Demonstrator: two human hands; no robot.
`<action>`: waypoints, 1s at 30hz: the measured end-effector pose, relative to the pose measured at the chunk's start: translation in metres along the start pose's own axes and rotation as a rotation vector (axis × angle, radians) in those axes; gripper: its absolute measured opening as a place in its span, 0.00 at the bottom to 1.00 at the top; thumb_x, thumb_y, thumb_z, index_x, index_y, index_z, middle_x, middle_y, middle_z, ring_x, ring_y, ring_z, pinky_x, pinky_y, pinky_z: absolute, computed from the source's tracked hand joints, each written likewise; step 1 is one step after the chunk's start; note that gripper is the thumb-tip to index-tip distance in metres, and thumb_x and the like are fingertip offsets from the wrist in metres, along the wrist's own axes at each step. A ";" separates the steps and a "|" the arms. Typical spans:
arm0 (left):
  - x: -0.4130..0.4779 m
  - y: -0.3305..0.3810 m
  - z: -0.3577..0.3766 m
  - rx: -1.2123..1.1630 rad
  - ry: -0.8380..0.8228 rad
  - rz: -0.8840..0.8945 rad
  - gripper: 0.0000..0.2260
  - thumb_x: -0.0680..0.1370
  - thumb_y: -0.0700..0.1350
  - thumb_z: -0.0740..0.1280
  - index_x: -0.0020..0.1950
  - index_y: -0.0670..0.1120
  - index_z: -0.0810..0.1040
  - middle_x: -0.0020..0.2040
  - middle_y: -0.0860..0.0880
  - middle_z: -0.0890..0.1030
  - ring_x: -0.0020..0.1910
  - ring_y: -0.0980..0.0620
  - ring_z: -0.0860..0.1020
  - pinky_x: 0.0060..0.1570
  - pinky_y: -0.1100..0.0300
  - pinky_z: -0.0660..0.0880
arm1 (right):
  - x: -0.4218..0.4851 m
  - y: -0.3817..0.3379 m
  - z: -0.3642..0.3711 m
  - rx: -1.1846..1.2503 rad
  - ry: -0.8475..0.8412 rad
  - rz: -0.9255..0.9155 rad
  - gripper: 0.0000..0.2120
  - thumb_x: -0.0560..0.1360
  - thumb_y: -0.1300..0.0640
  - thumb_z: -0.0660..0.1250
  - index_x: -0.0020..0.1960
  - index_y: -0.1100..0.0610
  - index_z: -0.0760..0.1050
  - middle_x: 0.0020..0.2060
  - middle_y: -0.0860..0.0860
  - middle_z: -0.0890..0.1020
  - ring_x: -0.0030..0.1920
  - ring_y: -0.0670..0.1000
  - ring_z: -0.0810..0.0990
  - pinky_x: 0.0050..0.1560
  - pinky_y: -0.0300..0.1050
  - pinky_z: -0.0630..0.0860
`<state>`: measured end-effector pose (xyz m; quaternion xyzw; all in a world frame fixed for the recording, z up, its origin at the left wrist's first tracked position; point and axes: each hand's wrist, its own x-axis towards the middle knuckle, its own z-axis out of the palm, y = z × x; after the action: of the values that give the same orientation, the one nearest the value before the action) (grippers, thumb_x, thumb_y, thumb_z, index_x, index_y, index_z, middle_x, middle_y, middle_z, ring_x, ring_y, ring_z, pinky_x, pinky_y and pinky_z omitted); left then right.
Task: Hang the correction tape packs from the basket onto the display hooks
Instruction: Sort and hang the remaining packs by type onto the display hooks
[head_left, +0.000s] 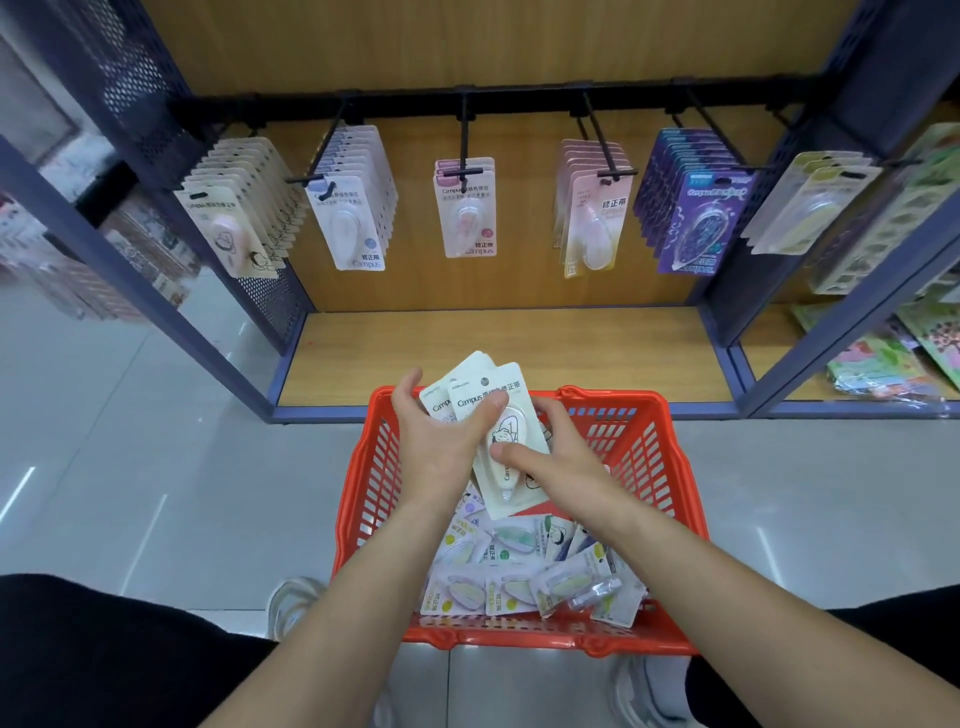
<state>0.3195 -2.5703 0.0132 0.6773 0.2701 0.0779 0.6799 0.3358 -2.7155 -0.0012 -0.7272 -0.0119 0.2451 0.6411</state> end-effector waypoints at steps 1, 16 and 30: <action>0.000 0.004 0.001 -0.031 -0.023 -0.011 0.37 0.73 0.44 0.79 0.76 0.50 0.62 0.59 0.54 0.80 0.52 0.62 0.82 0.53 0.64 0.79 | 0.001 -0.001 0.004 0.042 0.020 -0.015 0.26 0.76 0.55 0.76 0.69 0.46 0.68 0.53 0.44 0.85 0.49 0.41 0.85 0.47 0.38 0.80; 0.018 0.085 0.009 -0.037 -0.167 0.054 0.17 0.82 0.46 0.67 0.70 0.49 0.70 0.55 0.53 0.83 0.43 0.63 0.84 0.40 0.67 0.79 | 0.005 -0.081 -0.021 0.065 0.080 -0.147 0.29 0.66 0.33 0.73 0.60 0.48 0.74 0.54 0.50 0.86 0.57 0.51 0.85 0.65 0.62 0.77; -0.009 0.206 0.103 0.064 -0.402 0.385 0.28 0.77 0.48 0.75 0.74 0.57 0.68 0.60 0.60 0.82 0.55 0.62 0.83 0.54 0.55 0.83 | -0.046 -0.176 -0.147 0.102 0.465 -0.414 0.12 0.77 0.53 0.74 0.58 0.53 0.76 0.50 0.48 0.88 0.51 0.48 0.87 0.54 0.51 0.83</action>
<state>0.4140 -2.6502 0.2070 0.7390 -0.0015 0.0610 0.6709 0.4019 -2.8356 0.1879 -0.7126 -0.0006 -0.0632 0.6987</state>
